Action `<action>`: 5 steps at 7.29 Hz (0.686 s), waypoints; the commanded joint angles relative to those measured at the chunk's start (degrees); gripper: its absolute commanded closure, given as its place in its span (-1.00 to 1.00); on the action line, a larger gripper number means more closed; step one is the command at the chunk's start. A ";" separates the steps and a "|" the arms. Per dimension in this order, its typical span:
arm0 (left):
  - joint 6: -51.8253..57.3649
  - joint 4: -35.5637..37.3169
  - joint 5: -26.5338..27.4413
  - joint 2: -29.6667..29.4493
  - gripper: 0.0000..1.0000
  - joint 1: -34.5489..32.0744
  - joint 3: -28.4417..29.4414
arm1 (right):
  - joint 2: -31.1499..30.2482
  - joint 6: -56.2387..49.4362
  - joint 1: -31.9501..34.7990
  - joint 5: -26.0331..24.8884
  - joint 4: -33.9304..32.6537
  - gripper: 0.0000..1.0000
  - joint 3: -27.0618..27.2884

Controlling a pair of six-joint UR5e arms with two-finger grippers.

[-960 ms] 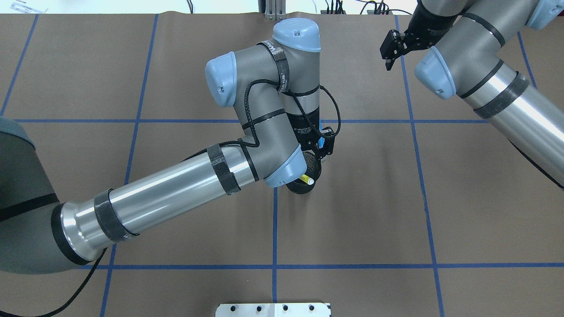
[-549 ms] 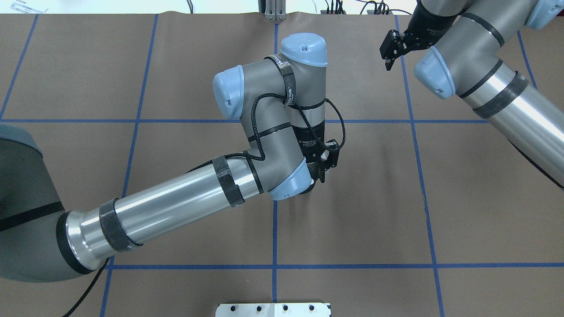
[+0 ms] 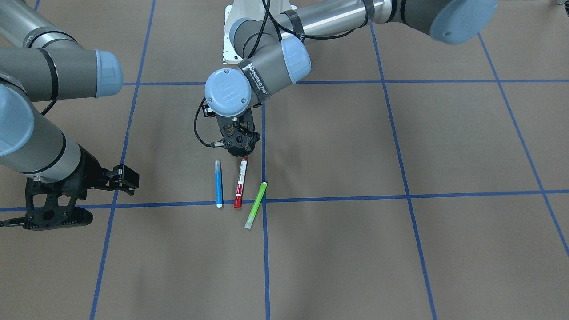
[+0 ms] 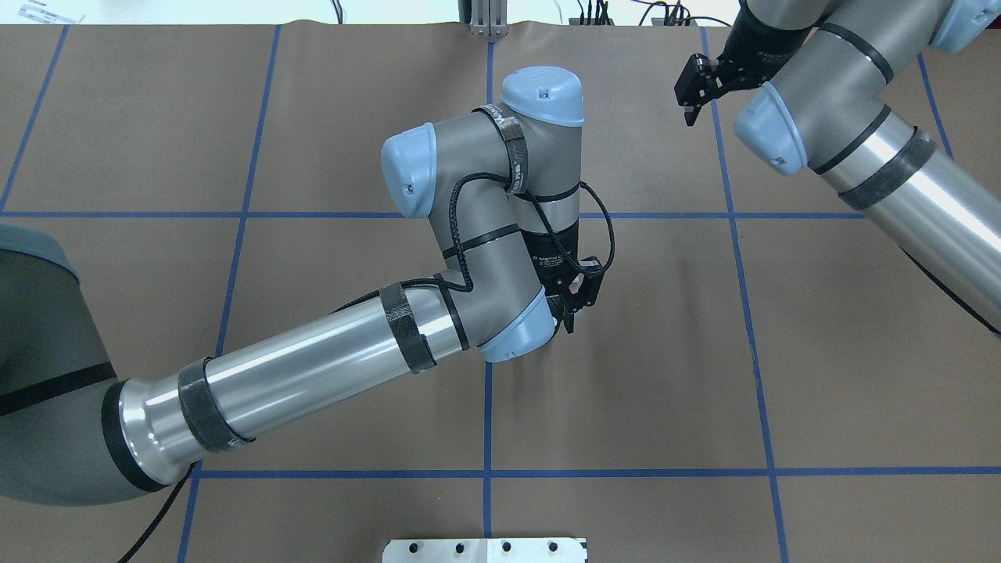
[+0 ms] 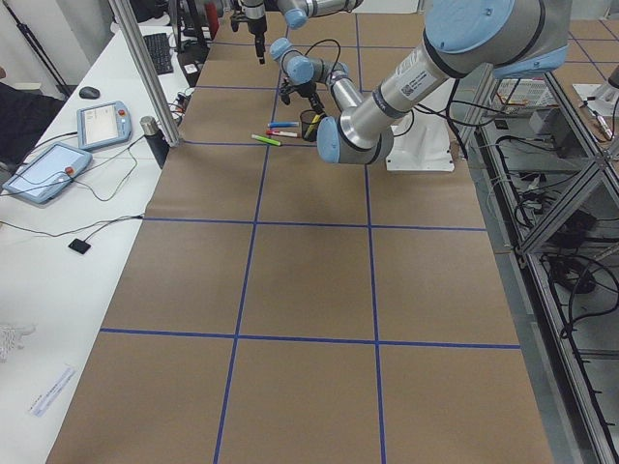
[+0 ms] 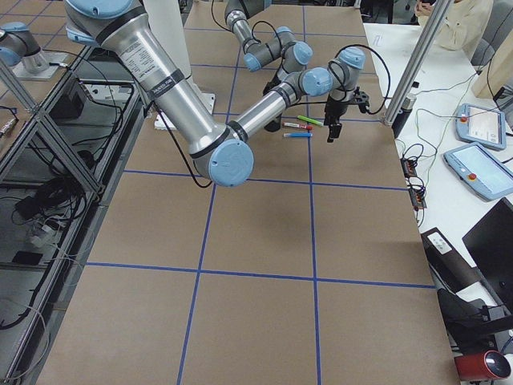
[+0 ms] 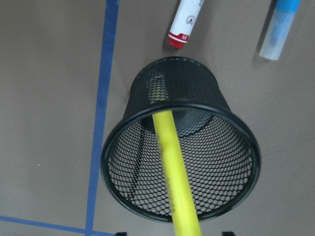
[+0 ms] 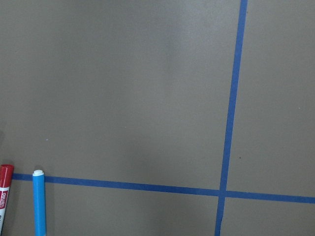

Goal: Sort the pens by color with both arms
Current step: 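Lower the left gripper into the cup and grasp the yellow highlighter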

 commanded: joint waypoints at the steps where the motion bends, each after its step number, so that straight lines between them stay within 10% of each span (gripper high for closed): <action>1: 0.30 0.00 0.00 0.09 -0.08 0.01 0.00 | 0.09 -0.02 0.00 0.00 0.05 -0.95 -0.12; 5: 0.56 0.00 0.09 0.36 0.30 0.01 -0.09 | 0.00 -0.02 0.00 0.00 0.05 -0.95 -0.29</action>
